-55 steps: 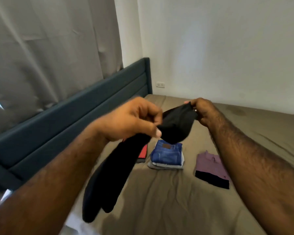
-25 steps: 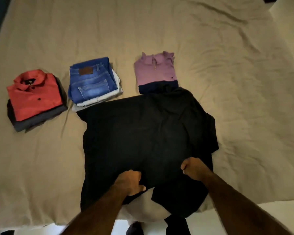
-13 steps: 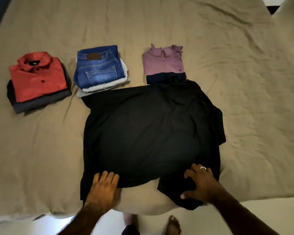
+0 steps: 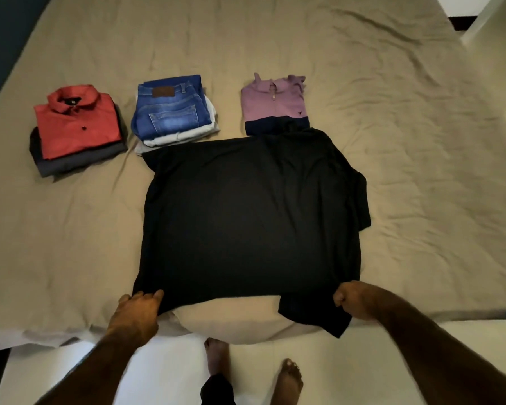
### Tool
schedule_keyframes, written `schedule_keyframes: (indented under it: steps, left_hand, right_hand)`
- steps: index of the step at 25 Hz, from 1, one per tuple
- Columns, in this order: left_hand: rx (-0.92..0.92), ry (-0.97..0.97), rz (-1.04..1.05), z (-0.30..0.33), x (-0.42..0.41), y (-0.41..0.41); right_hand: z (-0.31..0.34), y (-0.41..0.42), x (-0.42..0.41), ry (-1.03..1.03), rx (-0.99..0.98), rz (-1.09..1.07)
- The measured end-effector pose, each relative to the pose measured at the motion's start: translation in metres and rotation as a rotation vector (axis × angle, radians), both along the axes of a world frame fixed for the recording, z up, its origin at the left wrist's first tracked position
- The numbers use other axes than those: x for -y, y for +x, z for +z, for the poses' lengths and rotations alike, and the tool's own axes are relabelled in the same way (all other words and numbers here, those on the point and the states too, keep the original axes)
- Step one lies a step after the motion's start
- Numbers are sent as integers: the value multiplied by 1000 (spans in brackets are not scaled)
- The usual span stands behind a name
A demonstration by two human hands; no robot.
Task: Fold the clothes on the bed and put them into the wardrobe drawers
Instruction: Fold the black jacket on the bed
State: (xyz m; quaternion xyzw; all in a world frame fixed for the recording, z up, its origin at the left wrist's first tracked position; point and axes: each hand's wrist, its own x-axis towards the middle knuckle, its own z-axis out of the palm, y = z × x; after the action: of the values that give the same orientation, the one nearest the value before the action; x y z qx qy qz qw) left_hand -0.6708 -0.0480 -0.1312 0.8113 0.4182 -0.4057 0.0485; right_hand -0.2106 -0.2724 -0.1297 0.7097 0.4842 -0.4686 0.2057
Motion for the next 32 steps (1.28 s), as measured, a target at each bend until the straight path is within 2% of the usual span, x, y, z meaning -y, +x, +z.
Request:
schedule_keyframes:
  steps: [2,4,7,9,11,14,17,21,26,27,29,31,32]
  left_hand:
    - [28,3,46,2,1,-4]
    - [54,61,17,1,7,3]
    - [80,68,11,-5,18,18]
    - [67,68,80,-7,19,20]
    - [81,113,183,-8,15,15]
    - [100,90,284,-14,8,2]
    - [62,110,262,-11,1,-9]
    - [96,79,349,-2,-9,-33]
    - [149,-16,454,19,-34,-38]
    - [235,-22,520,21,-46,-38]
    - [549,-2,780,21,-66,-32]
    - [897,73,1046,27,-98,-18]
    - [1004,100,1151,28,-114,-6]
  right_hand:
    - [5,1,-5,42,50,26]
    - [10,-8,-10,172,80,93]
    - [15,-26,-16,347,35,138]
    - [16,-37,-14,340,-5,166]
    - [10,-50,-5,253,12,289]
    - [-7,-63,14,234,160,363]
    - [-10,-50,19,250,130,273]
    - [7,-24,12,180,21,-33]
    - [30,8,-27,150,17,-96]
    - [36,13,-44,188,36,-105]
    - [50,19,-76,334,87,-207]
    - [58,33,-116,640,109,-491]
    - [56,43,-131,785,101,-630]
